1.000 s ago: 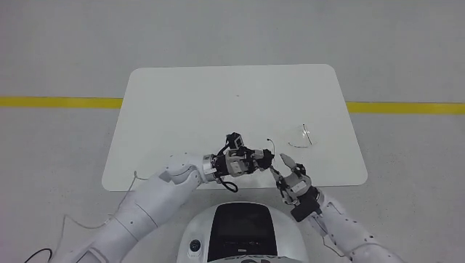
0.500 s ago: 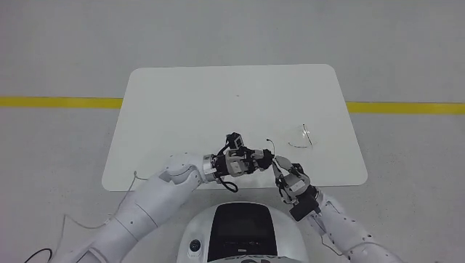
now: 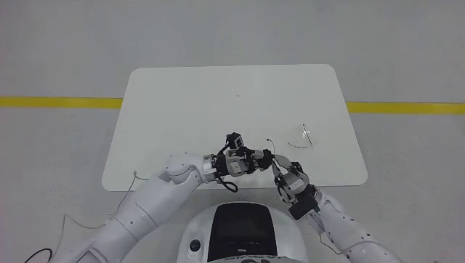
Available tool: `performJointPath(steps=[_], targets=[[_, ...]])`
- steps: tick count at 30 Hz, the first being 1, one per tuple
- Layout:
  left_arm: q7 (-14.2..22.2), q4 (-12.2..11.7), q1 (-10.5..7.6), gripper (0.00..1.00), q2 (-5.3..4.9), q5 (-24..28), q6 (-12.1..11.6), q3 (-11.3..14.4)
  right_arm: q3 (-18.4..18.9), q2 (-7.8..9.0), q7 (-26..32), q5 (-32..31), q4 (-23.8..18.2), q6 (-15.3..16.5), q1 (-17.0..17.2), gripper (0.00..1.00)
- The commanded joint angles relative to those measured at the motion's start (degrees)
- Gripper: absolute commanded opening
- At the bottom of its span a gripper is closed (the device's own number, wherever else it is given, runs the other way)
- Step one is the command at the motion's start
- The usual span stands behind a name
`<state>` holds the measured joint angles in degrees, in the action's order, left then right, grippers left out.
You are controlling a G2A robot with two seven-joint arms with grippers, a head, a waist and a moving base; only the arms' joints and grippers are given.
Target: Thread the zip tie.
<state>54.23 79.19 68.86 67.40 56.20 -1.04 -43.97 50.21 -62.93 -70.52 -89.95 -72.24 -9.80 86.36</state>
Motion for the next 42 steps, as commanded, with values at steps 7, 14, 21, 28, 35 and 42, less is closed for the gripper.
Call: performJointPath(steps=[7,14,21,28,35,42], targets=[[0.0,0.0,0.0,0.0,0.0,0.0,0.0,0.0,-0.1,-0.02,-0.1,0.0,-0.2,-0.2,-0.1,0.0],[0.0,0.0,0.0,0.0,0.0,0.0,0.0,0.0,0.1,0.04,-0.2,0.0,0.2,-0.4,0.0,0.0],[0.0,0.0,0.0,0.0,0.0,0.0,0.0,0.0,1.1,0.26,-0.1,0.0,0.4,-0.4,0.3,0.0],[0.0,0.0,0.0,0.0,0.0,0.0,0.0,0.0,2.7,0.47,0.1,0.0,0.3,0.0,1.0,0.0],[0.0,0.0,0.0,0.0,0.0,0.0,0.0,0.0,4.0,0.71,0.4,0.0,-0.2,0.3,1.6,0.0],[0.0,0.0,0.0,0.0,0.0,0.0,0.0,0.0,4.6,0.84,0.6,0.0,-0.4,0.5,1.8,0.0]])
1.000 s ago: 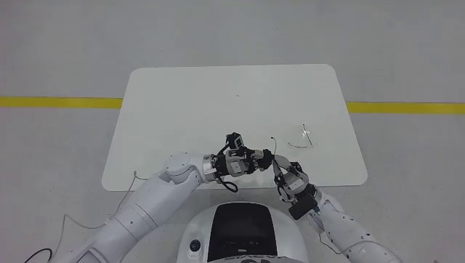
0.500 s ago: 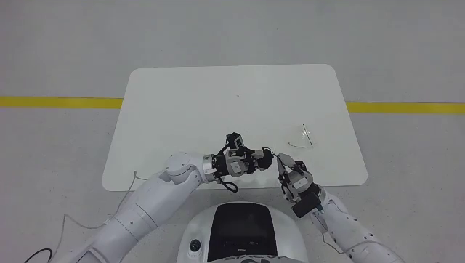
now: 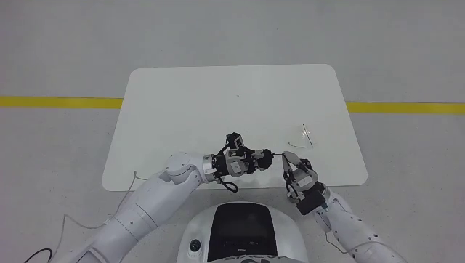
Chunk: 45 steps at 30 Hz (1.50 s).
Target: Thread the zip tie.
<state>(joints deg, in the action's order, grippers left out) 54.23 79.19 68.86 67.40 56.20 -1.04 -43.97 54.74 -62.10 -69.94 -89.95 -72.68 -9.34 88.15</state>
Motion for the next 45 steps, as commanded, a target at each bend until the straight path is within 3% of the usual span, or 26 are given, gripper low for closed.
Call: performJointPath(steps=[1,45], targets=[[0.0,0.0,0.0,0.0,0.0,0.0,0.0,0.0,0.2,0.02,0.0,0.0,0.0,0.0,0.1,0.0],[0.0,0.0,0.0,0.0,0.0,0.0,0.0,0.0,3.7,-1.0,-0.7,0.0,2.2,1.3,1.0,0.0]])
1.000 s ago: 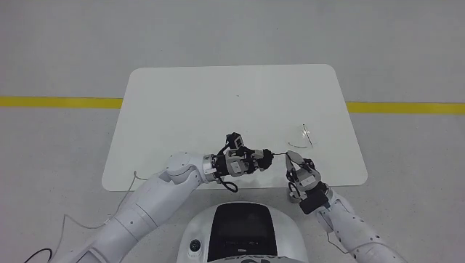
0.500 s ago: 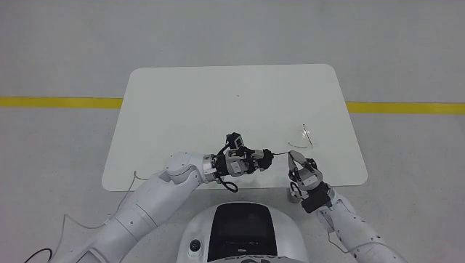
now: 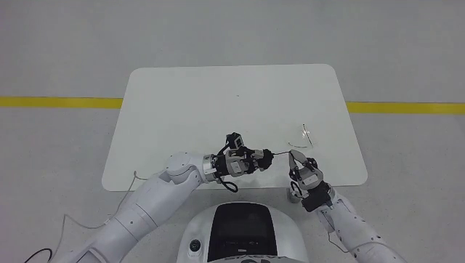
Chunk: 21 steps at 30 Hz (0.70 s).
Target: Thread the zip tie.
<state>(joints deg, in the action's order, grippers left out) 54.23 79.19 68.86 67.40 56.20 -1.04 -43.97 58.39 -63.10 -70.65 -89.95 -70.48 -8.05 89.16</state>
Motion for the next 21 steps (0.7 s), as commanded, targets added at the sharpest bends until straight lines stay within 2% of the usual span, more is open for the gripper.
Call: performJointPath(steps=[1,21], targets=[[0.0,0.0,0.0,0.0,0.0,0.0,0.0,0.0,0.1,-0.01,0.1,0.0,0.1,0.0,0.0,0.0],[0.0,0.0,0.0,0.0,0.0,0.0,0.0,0.0,1.5,-0.32,0.7,0.0,0.9,0.3,0.1,0.0]])
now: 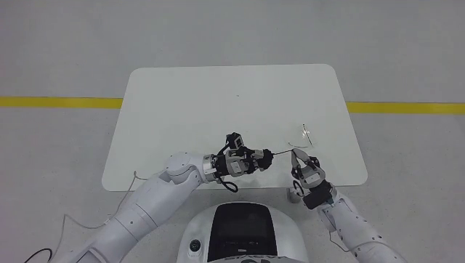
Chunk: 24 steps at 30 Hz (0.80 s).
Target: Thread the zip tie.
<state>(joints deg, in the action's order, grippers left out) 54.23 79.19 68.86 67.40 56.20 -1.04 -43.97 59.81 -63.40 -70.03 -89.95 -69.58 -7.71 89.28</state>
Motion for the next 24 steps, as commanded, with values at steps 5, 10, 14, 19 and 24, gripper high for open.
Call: performJointPath(steps=[5,10,14,19,24], targets=[[0.0,0.0,0.0,0.0,0.0,0.0,0.0,0.0,0.1,-0.05,0.3,0.0,0.1,-0.1,0.0,0.0],[0.0,0.0,0.0,0.0,0.0,0.0,0.0,0.0,0.2,-0.08,0.4,0.0,0.3,-0.2,0.0,0.0],[0.0,0.0,0.0,0.0,0.0,0.0,0.0,0.0,0.5,-0.12,0.5,0.0,0.3,-0.2,0.1,0.0],[0.0,0.0,0.0,0.0,0.0,0.0,0.0,0.0,0.8,-0.16,0.5,0.0,0.3,0.0,0.2,0.0],[0.0,0.0,0.0,0.0,0.0,0.0,0.0,0.0,1.2,-0.21,0.5,0.0,0.5,0.2,0.2,0.0]])
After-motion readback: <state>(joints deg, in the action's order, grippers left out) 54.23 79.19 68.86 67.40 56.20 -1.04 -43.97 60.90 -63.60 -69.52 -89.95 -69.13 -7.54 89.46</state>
